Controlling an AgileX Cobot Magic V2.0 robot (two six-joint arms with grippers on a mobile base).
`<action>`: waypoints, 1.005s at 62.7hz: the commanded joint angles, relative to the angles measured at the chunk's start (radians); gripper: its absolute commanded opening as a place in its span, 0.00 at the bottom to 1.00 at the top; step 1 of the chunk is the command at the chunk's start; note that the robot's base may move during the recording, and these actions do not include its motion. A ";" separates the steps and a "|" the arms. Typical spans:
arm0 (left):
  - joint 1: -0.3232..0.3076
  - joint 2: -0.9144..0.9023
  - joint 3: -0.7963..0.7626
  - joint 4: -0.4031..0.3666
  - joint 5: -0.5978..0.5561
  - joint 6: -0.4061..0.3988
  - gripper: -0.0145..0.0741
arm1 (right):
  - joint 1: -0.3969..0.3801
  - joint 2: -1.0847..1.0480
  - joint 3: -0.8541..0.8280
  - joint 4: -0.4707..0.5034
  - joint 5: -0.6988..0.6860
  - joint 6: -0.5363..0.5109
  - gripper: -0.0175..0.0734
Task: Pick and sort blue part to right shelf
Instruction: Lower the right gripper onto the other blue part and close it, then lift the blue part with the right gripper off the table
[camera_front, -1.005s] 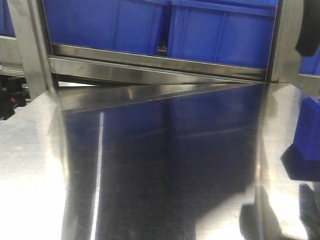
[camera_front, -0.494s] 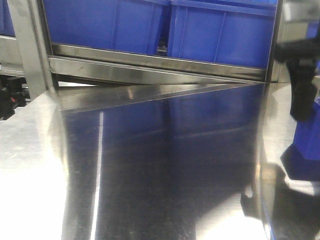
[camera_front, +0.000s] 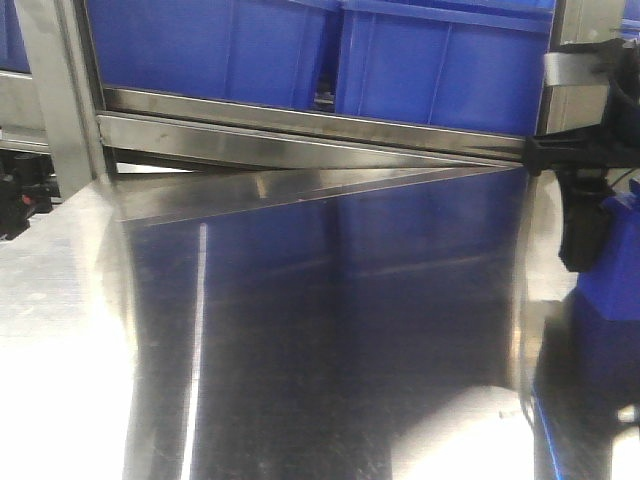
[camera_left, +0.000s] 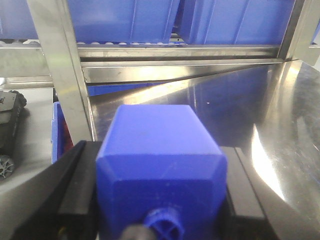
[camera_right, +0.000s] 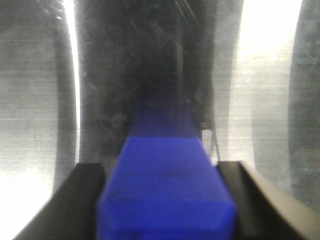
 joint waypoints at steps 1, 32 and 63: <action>-0.007 0.006 -0.027 0.008 -0.089 -0.001 0.50 | -0.001 -0.036 -0.020 -0.012 -0.012 0.003 0.60; -0.007 -0.039 -0.027 0.036 0.009 0.004 0.50 | 0.001 -0.229 -0.009 -0.013 -0.013 0.002 0.52; -0.007 -0.326 0.040 -0.104 0.146 0.220 0.50 | 0.001 -0.800 0.259 -0.059 -0.141 -0.136 0.52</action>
